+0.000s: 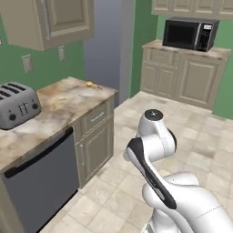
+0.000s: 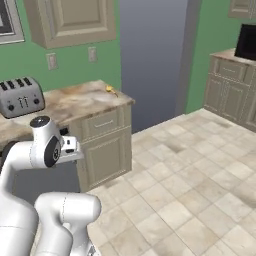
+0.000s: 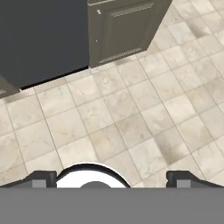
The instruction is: Take the fork and place it on the left side of the plate. Then take the spoon and place it on the right side of the plate. Make sure they're directly next to the plate.
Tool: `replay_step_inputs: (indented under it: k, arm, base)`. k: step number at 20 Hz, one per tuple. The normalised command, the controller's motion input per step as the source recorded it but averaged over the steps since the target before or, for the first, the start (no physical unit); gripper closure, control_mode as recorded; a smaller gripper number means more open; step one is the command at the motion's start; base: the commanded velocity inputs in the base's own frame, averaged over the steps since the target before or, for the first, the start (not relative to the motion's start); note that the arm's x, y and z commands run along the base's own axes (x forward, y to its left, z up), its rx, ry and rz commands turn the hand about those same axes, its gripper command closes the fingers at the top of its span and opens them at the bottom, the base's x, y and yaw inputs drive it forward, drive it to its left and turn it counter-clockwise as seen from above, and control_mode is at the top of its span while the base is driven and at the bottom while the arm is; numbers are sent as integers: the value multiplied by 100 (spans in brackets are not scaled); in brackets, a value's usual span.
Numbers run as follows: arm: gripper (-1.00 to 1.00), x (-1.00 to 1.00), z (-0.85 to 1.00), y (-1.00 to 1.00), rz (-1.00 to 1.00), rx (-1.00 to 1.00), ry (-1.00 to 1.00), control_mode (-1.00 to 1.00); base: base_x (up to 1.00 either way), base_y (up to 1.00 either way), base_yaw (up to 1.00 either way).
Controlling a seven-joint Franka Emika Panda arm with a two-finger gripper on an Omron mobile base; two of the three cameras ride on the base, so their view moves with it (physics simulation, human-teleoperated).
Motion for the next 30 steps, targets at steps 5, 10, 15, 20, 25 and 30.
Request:
replay_step_inputs:
  k: [5,10,15,20,25,30]
  arm:
    - [-100,0,0,0,0,0,0,100]
    - [-100,0,0,0,0,0,0,100]
    - [-100,0,0,0,0,0,0,100]
    - [-100,0,0,0,0,0,0,100]
    - [-100,0,0,0,0,0,0,100]
    - [-100,0,0,0,0,0,0,100]
  base:
    - [100,-75,18]
    - [100,-59,40]
    - [100,-50,43]
    - [100,-57,41]
    - [100,-35,34]
    - [60,0,26]
